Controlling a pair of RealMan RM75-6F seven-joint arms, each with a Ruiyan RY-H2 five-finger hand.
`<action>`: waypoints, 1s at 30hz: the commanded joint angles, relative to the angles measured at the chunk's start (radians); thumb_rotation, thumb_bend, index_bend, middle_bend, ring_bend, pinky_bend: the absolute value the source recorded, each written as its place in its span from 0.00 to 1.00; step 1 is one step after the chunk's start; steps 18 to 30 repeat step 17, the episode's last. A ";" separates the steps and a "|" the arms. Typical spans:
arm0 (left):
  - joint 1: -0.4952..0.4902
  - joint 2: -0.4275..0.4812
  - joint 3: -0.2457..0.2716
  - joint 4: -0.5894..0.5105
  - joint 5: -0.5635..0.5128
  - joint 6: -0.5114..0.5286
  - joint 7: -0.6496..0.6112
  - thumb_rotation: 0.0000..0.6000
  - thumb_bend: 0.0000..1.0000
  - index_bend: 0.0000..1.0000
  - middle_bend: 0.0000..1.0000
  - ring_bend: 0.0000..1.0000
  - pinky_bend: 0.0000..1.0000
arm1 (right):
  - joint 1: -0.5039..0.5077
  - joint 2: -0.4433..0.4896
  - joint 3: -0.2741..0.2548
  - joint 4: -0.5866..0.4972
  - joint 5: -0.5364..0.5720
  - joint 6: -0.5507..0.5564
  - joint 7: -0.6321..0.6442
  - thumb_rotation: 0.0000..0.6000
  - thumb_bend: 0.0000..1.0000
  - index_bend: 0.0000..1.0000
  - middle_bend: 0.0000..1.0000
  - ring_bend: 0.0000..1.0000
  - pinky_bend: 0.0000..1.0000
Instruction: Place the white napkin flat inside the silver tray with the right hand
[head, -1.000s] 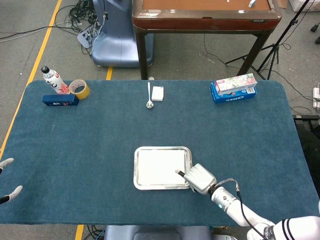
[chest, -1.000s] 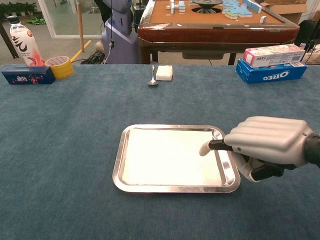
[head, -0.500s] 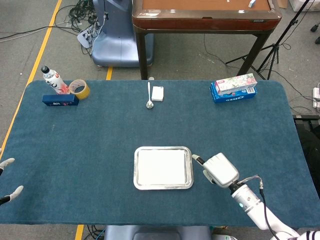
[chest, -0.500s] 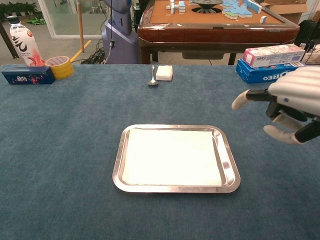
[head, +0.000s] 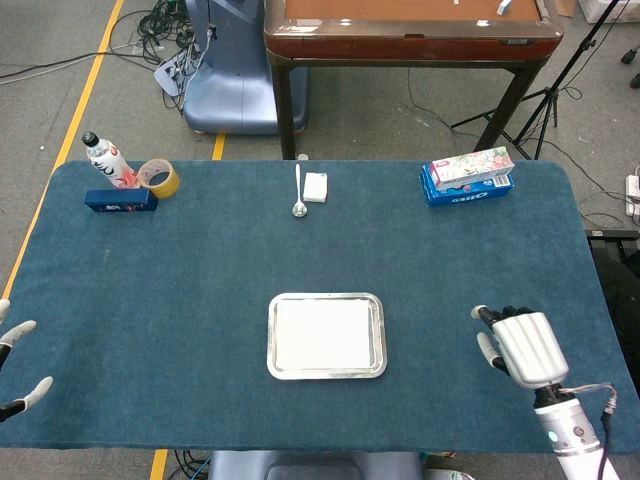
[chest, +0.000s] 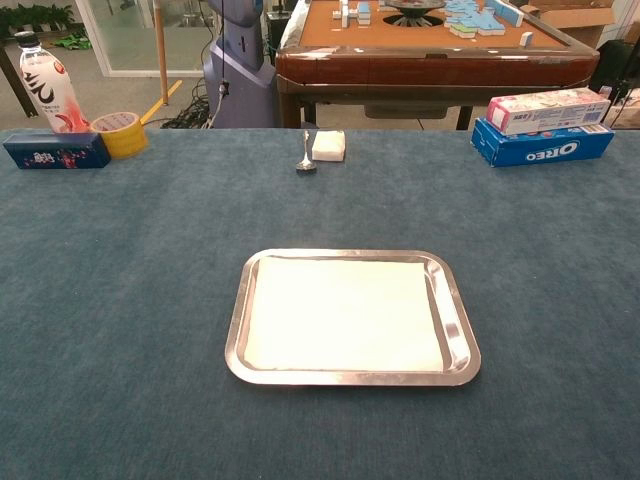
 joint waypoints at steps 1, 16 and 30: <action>-0.002 -0.003 0.002 0.002 0.002 -0.005 0.000 1.00 0.17 0.23 0.00 0.00 0.24 | -0.076 0.000 0.027 0.015 -0.015 0.085 0.050 1.00 0.44 0.41 0.66 0.55 0.63; -0.013 -0.011 0.004 0.005 -0.005 -0.028 0.010 1.00 0.17 0.23 0.00 0.00 0.24 | -0.127 0.028 0.101 0.077 0.052 0.016 0.197 1.00 0.44 0.43 0.66 0.55 0.63; -0.010 -0.011 0.004 0.004 -0.004 -0.023 0.010 1.00 0.17 0.23 0.00 0.00 0.24 | -0.127 0.031 0.101 0.074 0.049 0.004 0.196 1.00 0.44 0.43 0.66 0.55 0.63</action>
